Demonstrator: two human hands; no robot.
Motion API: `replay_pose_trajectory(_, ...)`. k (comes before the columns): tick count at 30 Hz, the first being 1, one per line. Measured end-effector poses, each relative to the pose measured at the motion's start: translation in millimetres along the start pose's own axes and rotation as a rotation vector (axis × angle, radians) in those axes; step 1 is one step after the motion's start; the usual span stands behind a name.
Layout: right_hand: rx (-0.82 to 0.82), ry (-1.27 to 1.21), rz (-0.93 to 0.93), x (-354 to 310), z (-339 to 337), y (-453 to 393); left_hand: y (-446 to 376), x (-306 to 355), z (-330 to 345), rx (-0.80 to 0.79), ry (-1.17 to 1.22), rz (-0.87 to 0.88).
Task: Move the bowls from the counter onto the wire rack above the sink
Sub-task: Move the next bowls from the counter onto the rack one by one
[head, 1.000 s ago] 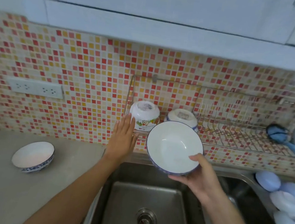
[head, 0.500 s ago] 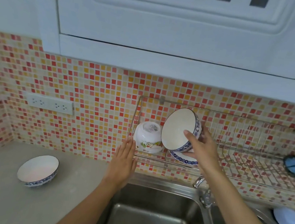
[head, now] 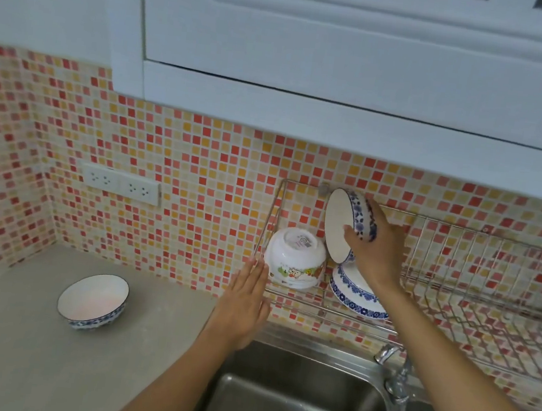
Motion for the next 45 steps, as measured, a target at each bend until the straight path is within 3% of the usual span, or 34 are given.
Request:
replay_pose_trajectory(7,-0.208,0.550,-0.328,-16.2,27.5,6.1,-2.1,-1.7,5.2,0.009,0.011,-0.011)
replay_pose_trajectory(12,-0.330,0.726,-0.511,-19.0,48.1,17.1,-0.8,-0.9,3.5,0.016,0.020,-0.010)
replay_pose_trajectory(16,-0.321,0.727,-0.634,-19.1,53.5,22.2,-0.1,-1.5,3.1,0.010,0.039,-0.014)
replay_pose_trajectory(24,-0.437,0.731,-0.590,-2.2,55.0,17.8,-0.5,-2.5,5.1,0.001,0.058,-0.016)
replay_pose_trajectory(33,-0.455,0.680,-0.707,2.1,62.9,26.2,0.3,-0.7,2.4,0.013,0.079,-0.001)
replay_pose_trajectory(45,-0.446,0.426,-0.614,13.1,72.1,39.1,0.7,-0.2,3.4,0.006,0.097,-0.016)
Point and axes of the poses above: each hand's wrist, its own y-axis away from the middle knuckle, its own z-axis out of the palm, x = y × z, the point moved 2 cm from there along -y, towards the middle knuckle, and after that the axes turned 6 degrees about -z, right-handed, at the moved point
